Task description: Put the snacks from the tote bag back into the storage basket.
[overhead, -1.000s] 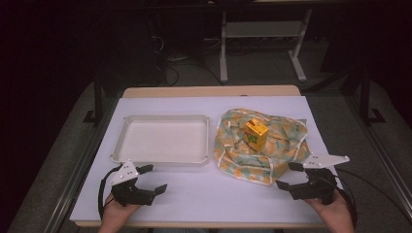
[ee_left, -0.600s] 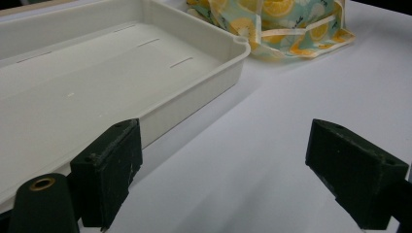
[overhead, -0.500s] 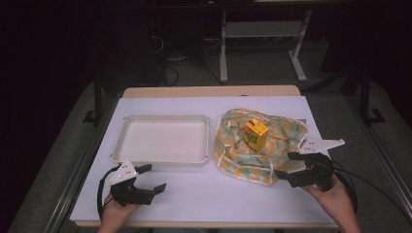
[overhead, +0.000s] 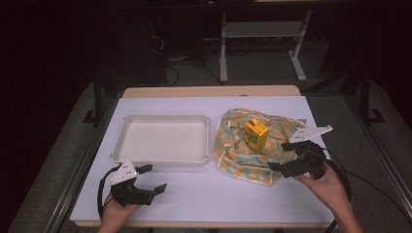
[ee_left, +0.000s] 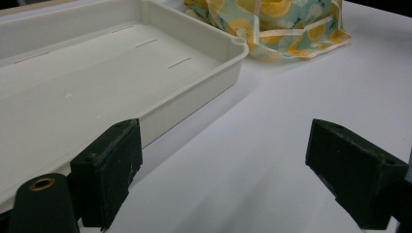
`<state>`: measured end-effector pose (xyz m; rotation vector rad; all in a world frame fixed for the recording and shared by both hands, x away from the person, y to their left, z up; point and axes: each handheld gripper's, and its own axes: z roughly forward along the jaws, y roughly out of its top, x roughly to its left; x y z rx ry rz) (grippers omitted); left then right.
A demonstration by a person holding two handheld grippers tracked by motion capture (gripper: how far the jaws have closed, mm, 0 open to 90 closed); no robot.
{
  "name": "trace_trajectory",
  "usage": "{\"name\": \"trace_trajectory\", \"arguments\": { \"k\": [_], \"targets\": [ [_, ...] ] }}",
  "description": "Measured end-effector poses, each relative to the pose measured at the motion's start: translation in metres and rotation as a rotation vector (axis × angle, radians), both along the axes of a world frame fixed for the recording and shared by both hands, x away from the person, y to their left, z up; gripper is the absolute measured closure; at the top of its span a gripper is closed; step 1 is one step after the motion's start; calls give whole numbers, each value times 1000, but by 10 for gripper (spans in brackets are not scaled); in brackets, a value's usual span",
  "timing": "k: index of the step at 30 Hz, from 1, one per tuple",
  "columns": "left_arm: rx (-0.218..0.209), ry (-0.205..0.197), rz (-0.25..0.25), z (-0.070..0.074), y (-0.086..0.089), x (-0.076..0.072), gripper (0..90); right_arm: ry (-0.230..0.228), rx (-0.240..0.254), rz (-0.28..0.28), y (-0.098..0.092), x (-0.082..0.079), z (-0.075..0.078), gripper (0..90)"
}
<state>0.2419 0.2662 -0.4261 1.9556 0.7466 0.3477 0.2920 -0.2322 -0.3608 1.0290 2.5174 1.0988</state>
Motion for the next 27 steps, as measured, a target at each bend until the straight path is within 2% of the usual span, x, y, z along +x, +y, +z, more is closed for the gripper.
{"name": "trace_trajectory", "arguments": {
  "k": [4,7,13,20,27],
  "targets": [
    [4,-4,-5,0,0,0,132,-14,0,7,4,4,4,137],
    [-1,-5,-2,0,0,0,132,7,-3,-4,5,11,6,137],
    [-2,-2,-3,0,-1,0,132,13,-4,1,7,18,8,137],
    [0,-4,-2,0,0,0,132,10,-33,21,15,29,12,137],
    [0,1,-6,0,-1,0,132,34,-52,8,20,42,15,137]
  ]
}}
